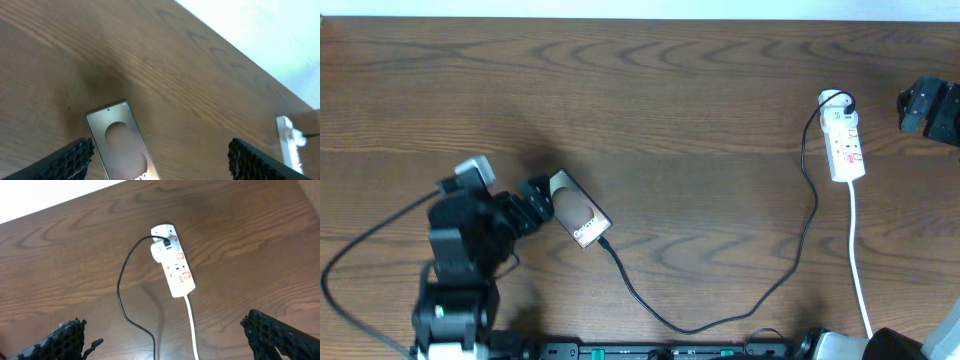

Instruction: Plug charger to phone and switch on socket

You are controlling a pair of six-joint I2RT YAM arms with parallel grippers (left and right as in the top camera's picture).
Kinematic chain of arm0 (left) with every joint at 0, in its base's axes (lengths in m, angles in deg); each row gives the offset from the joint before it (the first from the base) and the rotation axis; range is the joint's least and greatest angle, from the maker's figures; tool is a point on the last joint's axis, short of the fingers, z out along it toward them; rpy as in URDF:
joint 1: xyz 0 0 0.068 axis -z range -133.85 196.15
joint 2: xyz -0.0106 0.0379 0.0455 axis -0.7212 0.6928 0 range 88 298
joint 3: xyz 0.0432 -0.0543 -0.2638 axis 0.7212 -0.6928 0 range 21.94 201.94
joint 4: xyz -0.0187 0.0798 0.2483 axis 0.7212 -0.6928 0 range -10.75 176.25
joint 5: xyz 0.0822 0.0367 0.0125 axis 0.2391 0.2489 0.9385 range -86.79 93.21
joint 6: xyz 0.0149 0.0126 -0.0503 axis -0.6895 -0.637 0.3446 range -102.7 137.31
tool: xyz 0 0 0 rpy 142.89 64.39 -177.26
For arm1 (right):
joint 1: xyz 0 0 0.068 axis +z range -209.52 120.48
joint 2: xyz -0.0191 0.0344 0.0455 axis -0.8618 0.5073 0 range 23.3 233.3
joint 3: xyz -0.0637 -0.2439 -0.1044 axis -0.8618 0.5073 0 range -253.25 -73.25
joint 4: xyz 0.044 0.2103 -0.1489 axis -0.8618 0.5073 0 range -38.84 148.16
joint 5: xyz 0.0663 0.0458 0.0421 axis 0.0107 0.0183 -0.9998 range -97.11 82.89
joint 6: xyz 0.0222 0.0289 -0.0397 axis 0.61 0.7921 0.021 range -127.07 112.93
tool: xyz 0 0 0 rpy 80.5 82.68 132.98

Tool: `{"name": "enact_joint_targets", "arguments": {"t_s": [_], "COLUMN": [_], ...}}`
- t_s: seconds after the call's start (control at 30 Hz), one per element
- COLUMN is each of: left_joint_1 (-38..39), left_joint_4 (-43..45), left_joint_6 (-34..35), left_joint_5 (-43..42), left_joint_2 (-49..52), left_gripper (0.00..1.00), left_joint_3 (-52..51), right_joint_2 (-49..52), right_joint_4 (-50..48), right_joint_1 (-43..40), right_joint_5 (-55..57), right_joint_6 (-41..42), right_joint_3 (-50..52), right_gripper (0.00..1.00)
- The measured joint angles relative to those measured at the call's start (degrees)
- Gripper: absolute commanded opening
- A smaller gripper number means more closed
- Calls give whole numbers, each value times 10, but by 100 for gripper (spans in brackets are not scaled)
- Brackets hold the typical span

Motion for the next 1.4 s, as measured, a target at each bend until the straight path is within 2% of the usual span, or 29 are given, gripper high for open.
{"name": "enact_joint_targets", "arguments": {"t_s": [0.2,0.4,0.53,0.7,0.8,0.97,1.1,1.2,1.4], "left_joint_1": [30,19,18,18,18,18,18,18,17], "left_joint_4": [0,45,148,343,414,409,366,341,289], "left_joint_6": [-4,-4,-5,-4,-5,-6,-26,-70,-204], "left_joint_5": [89,117,125,128,130,148,163,161,116], "left_joint_2": [-136,-244,-291,-344,-363,-369,-370,-370,-370], "left_gripper": [88,88,88,88,88,88,88,88,88], "left_joint_3": [-66,-131,-181,-269,-317,-334,-334,-334,-334], "right_joint_2": [0,0,0,0,0,0,0,0,0], "right_joint_4": [0,0,0,0,0,0,0,0,0], "right_joint_1": [0,0,0,0,0,0,0,0,0], "right_joint_5": [0,0,0,0,0,0,0,0,0], "right_joint_6": [0,0,0,2,2,2,2,2,2], "right_joint_3": [0,0,0,0,0,0,0,0,0], "right_gripper": [99,99,99,99,99,99,99,99,99]}}
